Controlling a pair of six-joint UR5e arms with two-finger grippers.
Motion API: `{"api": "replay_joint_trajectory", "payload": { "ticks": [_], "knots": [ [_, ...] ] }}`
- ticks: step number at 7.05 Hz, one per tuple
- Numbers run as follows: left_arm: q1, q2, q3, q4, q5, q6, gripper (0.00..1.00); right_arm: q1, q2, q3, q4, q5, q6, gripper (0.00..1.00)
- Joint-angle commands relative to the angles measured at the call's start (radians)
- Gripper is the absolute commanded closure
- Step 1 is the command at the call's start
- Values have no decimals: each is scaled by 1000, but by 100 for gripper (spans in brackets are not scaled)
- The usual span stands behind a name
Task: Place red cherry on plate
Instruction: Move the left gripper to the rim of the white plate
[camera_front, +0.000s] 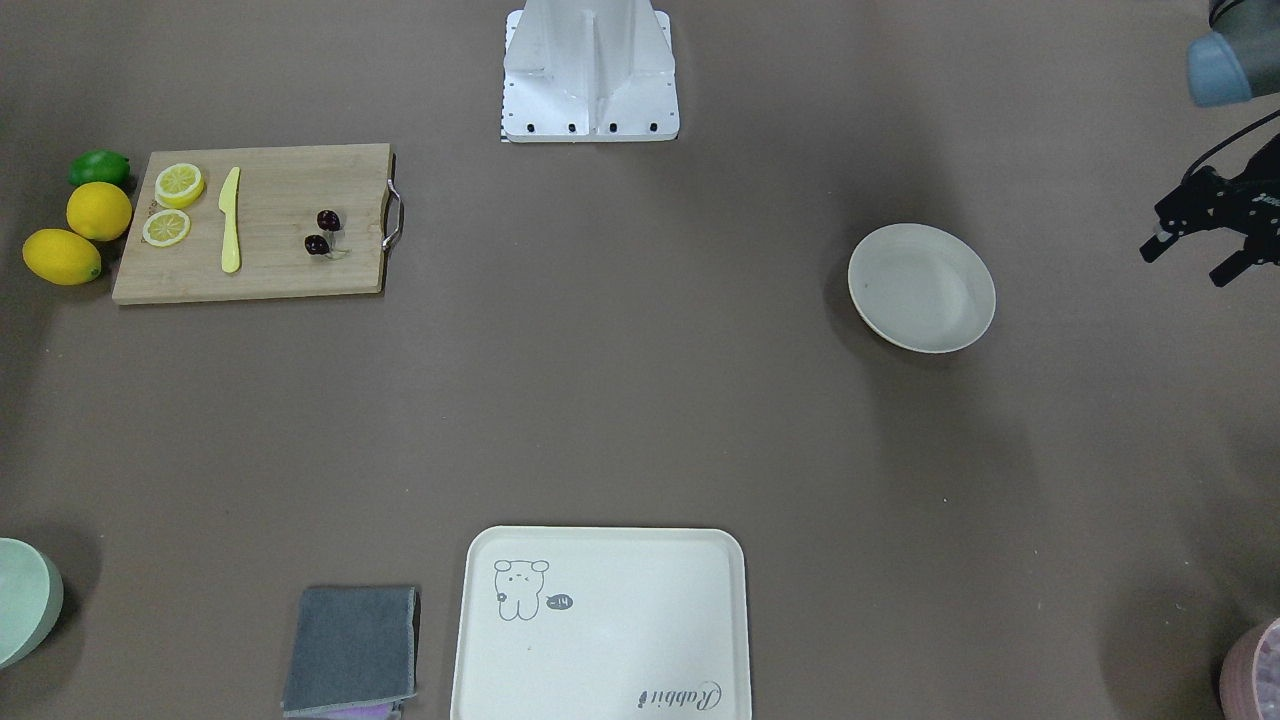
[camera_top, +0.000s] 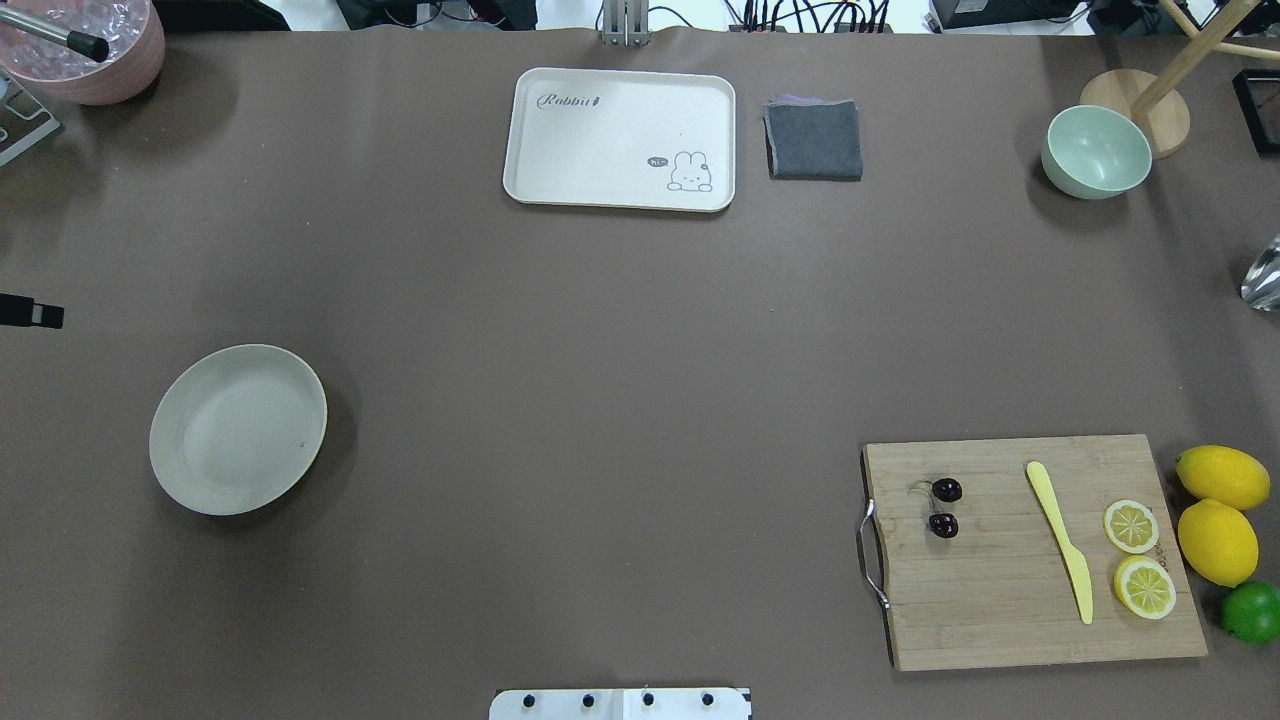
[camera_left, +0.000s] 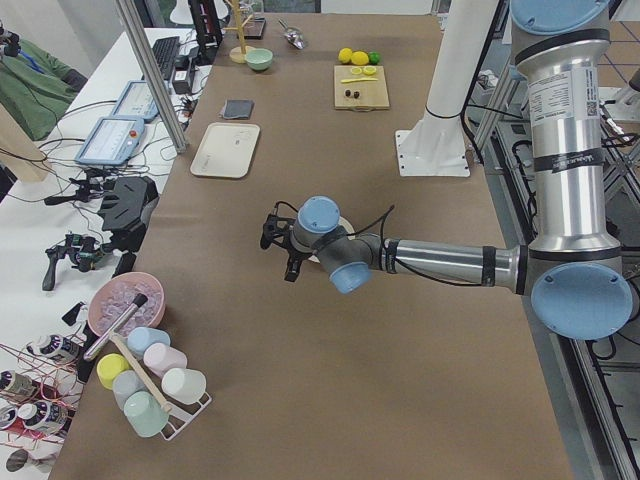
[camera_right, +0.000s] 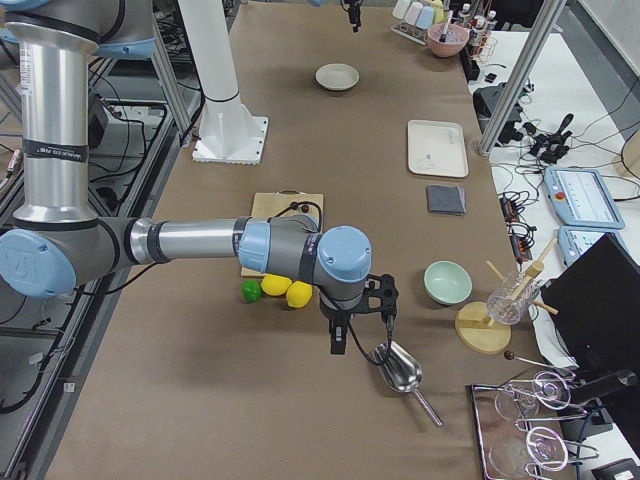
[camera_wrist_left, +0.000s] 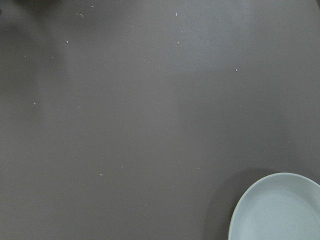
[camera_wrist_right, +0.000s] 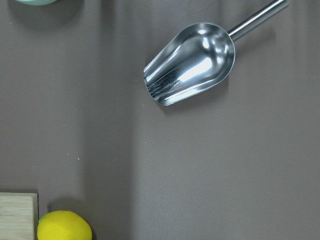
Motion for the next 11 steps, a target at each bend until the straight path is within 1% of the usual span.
{"api": "replay_joint_trajectory", "payload": {
  "ticks": [1,2,3,4,5,6,7,8,9,10,11],
  "knots": [
    [169,1,7,-66,105,-92,2,0,-2,-2,0,16,9,0],
    [227,1,22,-105,106,-89,2,0,-2,-3,0,16,9,0],
    [262,1,61,-173,134,-89,2,-2,-2,-3,0,16,7,0],
    [295,-15,130,-217,166,-91,2,-2,-2,-3,0,16,9,0],
    [301,-36,158,-235,166,-92,4,-2,-2,-2,0,16,9,0],
    [300,-36,151,-235,162,-95,21,-2,-2,0,0,16,9,0],
    [300,-36,148,-233,153,-95,46,0,-2,2,0,16,7,0],
    [300,-35,142,-230,148,-98,82,0,-1,3,2,16,7,0],
    [300,-32,136,-230,125,-97,100,0,-2,2,2,14,7,0],
    [300,-32,135,-232,133,-98,100,0,-4,3,2,14,7,0],
    [298,-29,134,-233,120,-101,100,0,-4,2,0,14,7,0]
  ]
}}
